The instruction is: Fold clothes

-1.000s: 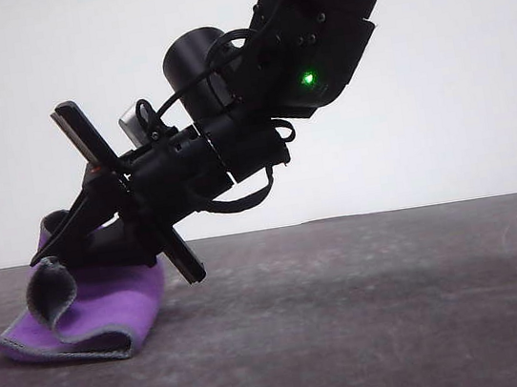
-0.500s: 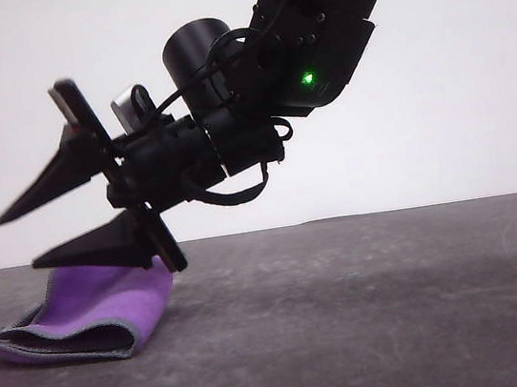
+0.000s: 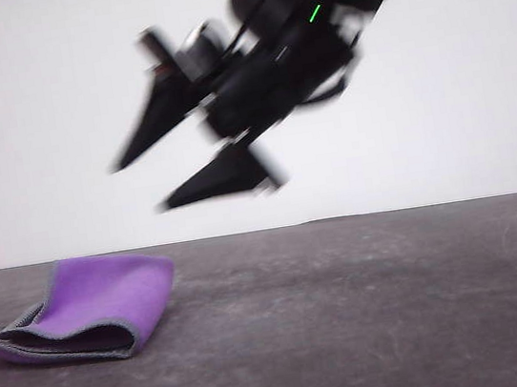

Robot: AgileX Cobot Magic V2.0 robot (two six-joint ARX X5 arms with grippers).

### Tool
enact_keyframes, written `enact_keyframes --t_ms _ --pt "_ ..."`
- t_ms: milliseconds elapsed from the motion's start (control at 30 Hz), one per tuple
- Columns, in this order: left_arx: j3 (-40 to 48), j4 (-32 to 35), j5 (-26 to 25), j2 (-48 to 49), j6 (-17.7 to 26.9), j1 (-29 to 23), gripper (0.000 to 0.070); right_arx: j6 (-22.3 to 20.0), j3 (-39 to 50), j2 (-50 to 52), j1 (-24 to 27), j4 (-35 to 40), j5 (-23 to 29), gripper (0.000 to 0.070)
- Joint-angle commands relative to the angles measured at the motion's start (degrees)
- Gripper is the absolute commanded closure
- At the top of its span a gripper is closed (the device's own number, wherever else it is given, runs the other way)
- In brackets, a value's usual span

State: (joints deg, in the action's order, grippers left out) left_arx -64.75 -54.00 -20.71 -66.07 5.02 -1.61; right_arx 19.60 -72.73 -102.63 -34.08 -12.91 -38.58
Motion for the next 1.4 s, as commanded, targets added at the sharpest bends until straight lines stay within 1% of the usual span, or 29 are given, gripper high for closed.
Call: enact_keyframes --t_ms 0,67,133,200,267,433,567,667,767,933,967,1000,1033,1067,1100,1133,1367 --pt "-0.82 1.06 0.13 -0.51 -0.14 0.02 0.0417 -13.52 -1.25 3.6 1.5 -9.53 5.01 0.0346" --pt "-0.83 1.42 0.13 -0.51 -0.13 0.02 0.0417 -17.64 -1.25 8.57 3.94 -17.03 10.03 0.0345" --pt "-0.83 1.36 0.13 -0.51 -0.02 0.02 0.0417 -20.33 -1.18 13.51 6.54 -23.05 14.39 0.0346" --pt "-0.83 1.28 0.14 -0.51 0.09 0.01 0.0417 -21.77 -0.97 17.9 9.11 -27.24 17.17 0.0346" --pt "-0.83 1.12 0.15 -0.51 0.23 0.0 0.0417 -22.61 0.2 22.38 11.69 -29.54 18.24 0.0345" --pt "-0.81 0.94 0.13 -0.51 0.26 0.02 0.0417 -23.31 8.28 35.15 17.46 -30.64 19.37 0.0345" --pt "-0.81 0.55 0.13 -0.51 0.24 0.02 0.0417 -23.26 14.68 44.81 20.78 -30.59 21.31 0.0346" --pt "-0.81 -0.23 0.13 -0.51 0.24 0.02 0.0417 -23.01 17.42 50.5 22.66 -31.36 23.21 0.0346" --pt "-0.81 -0.63 0.13 -0.51 0.24 0.02 0.0417 -22.65 18.7 54.14 23.81 -33.23 25.48 0.0345" --pt "-0.81 -0.68 0.13 -0.51 0.19 0.02 0.0418 -22.65 19.08 56.75 24.19 -34.5 26.77 0.035" --pt "-0.81 -0.75 0.13 -0.51 0.18 0.02 0.0421 -22.63 19.08 56.82 24.19 -34.55 26.77 0.036" --pt "-0.81 -0.84 0.13 -0.51 0.11 0.02 0.043 -22.63 19.08 56.87 24.19 -34.78 26.76 0.0388" --pt "-0.81 -1.02 0.13 -0.51 0.09 0.02 0.0462 -22.65 19.08 56.89 24.19 -35.03 26.74 0.0444" --pt "-0.81 -1.38 0.13 -0.51 0.17 0.02 0.0537 -22.73 19.08 56.89 24.19 -35.29 26.71 0.0554" --pt "-0.81 -1.73 0.13 -0.51 0.34 0.02 0.0634 -22.96 19.09 56.89 24.19 -35.36 26.72 0.0643" --pt "-0.81 -2.01 0.13 -0.51 0.46 0.02 0.0698 -23.13 19.1 56.93 24.19 -35.37 26.73 0.0699" --pt "-0.83 -1.71 0.13 -0.51 0.12 0.02 0.0689 -23.29 19.08 57.05 24.19 -34.7 26.96 0.0695"
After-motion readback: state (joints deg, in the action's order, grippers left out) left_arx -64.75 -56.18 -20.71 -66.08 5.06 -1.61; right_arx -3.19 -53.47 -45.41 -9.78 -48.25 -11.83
